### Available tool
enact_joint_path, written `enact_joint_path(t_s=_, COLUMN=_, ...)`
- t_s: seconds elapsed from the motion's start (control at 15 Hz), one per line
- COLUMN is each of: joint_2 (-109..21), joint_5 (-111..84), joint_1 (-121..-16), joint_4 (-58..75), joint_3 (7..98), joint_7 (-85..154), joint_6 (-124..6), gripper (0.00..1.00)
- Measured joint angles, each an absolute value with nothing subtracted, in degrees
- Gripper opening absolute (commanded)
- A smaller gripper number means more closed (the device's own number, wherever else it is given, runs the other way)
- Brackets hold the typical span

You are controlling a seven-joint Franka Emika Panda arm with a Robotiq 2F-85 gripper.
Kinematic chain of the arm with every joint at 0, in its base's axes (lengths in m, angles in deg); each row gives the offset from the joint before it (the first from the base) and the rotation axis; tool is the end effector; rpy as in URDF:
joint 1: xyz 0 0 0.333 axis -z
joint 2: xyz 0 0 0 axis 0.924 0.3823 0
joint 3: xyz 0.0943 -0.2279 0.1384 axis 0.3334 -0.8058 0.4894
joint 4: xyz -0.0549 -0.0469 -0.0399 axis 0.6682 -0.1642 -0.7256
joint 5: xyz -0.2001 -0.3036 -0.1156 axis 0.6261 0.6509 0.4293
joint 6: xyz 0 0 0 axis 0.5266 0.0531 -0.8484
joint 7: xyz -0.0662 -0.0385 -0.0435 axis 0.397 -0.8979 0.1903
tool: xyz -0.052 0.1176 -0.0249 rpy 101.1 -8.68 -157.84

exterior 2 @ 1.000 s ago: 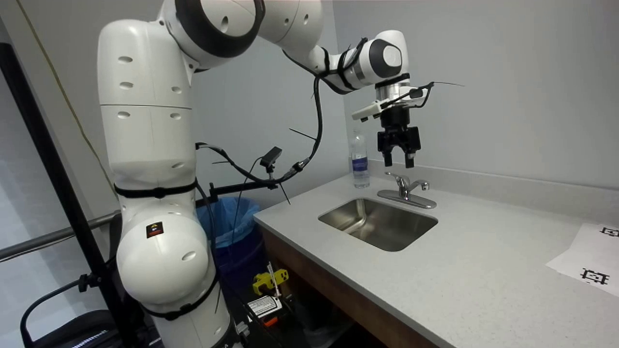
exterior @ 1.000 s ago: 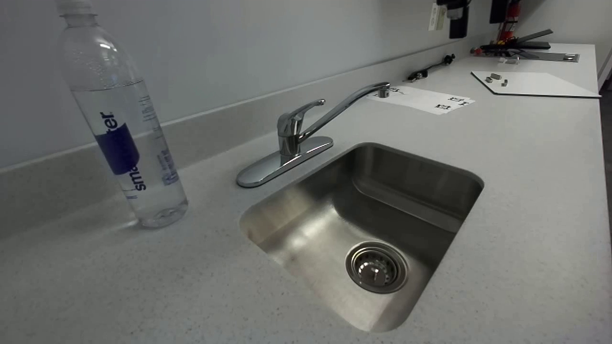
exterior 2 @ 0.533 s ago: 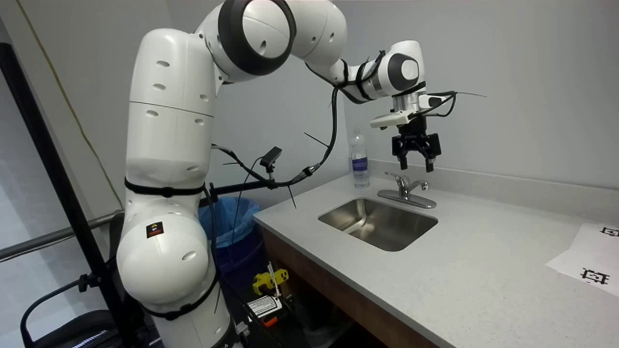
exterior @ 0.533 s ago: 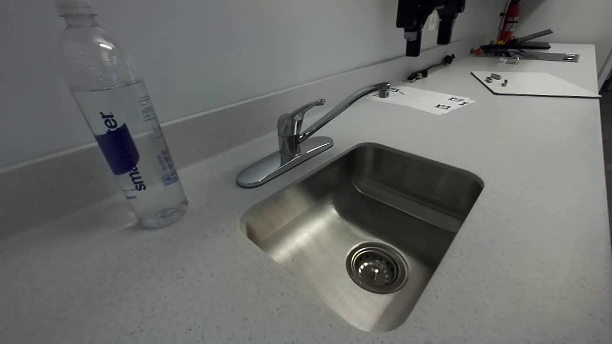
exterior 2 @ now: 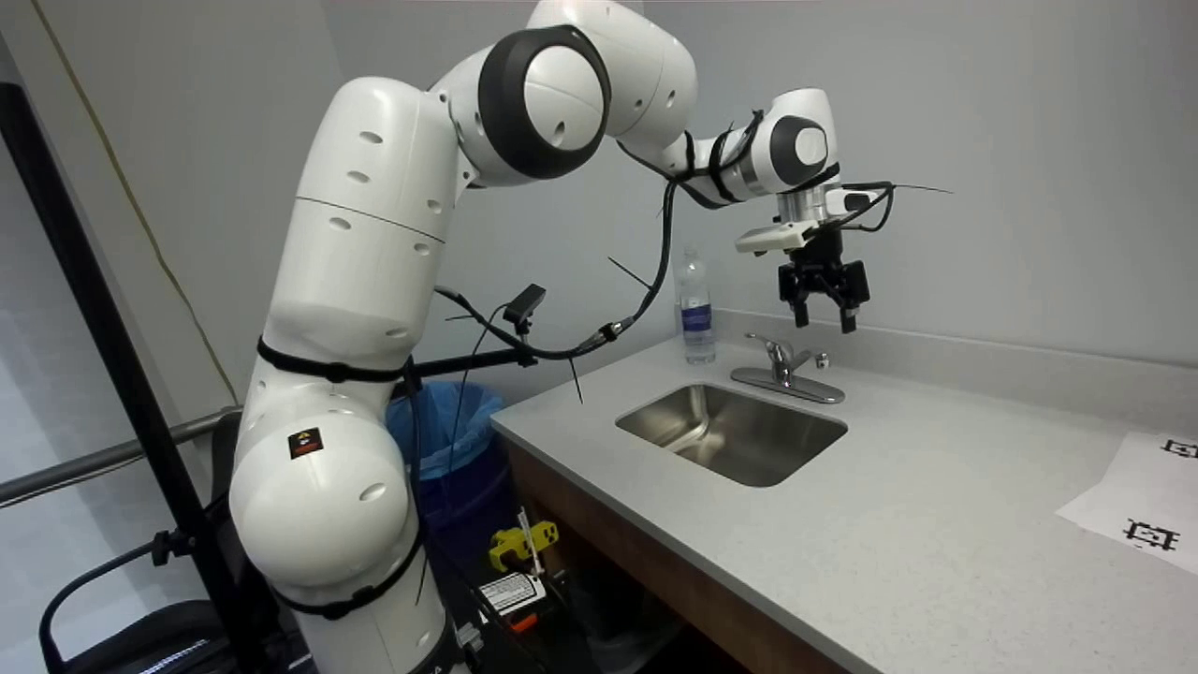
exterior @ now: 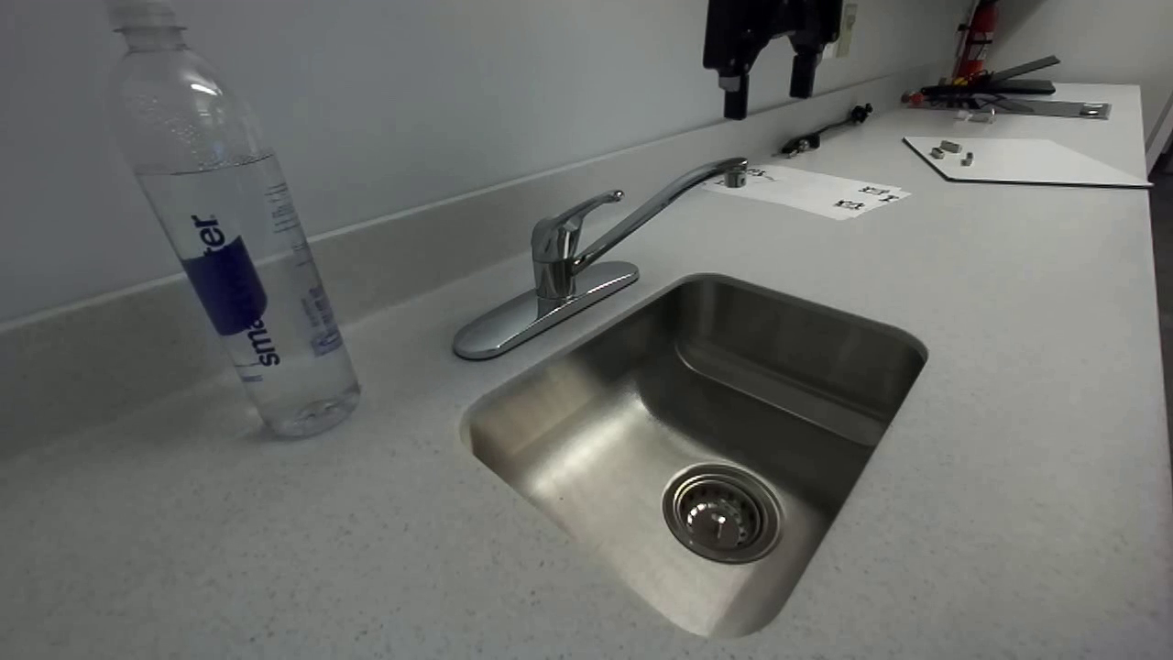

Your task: Move the faucet to the left

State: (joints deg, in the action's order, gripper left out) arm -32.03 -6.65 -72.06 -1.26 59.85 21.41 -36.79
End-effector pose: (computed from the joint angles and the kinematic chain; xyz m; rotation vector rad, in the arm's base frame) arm 0.6713 0.0742 0.3542 3.0125 -0.1674 0.0641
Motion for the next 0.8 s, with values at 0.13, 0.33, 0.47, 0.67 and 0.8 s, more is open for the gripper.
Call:
enact_joint_path(t_s=0.13, joint_2=-30.2, joint_5=-6.6, joint_1=-73.1, joint_4=-3.5, joint_3=59.3, joint_7=18.8, joint_6=-36.7, gripper=1.0)
enact_joint_path(t_s=0.33, joint_2=-27.6, joint_5=-6.6, joint_1=-75.2, joint_4=-6.7, joint_3=58.4, joint_7=14.0, joint_6=-36.6, gripper=1.0)
enact_joint_path(t_s=0.47, joint_2=-25.7, joint_5=-6.6, joint_1=-76.6, joint_4=-9.3, joint_3=57.6, joint_7=10.8, joint_6=-36.4, gripper=1.0)
enact_joint_path(t_s=0.67, joint_2=-22.5, joint_5=-6.6, joint_1=-78.3, joint_4=-13.2, joint_3=56.2, joint_7=6.9, joint_6=-35.9, gripper=1.0)
enact_joint_path(t_s=0.8, joint_2=-20.5, joint_5=-6.6, joint_1=-79.0, joint_4=-15.4, joint_3=55.5, joint_7=5.2, joint_6=-35.7, gripper=1.0)
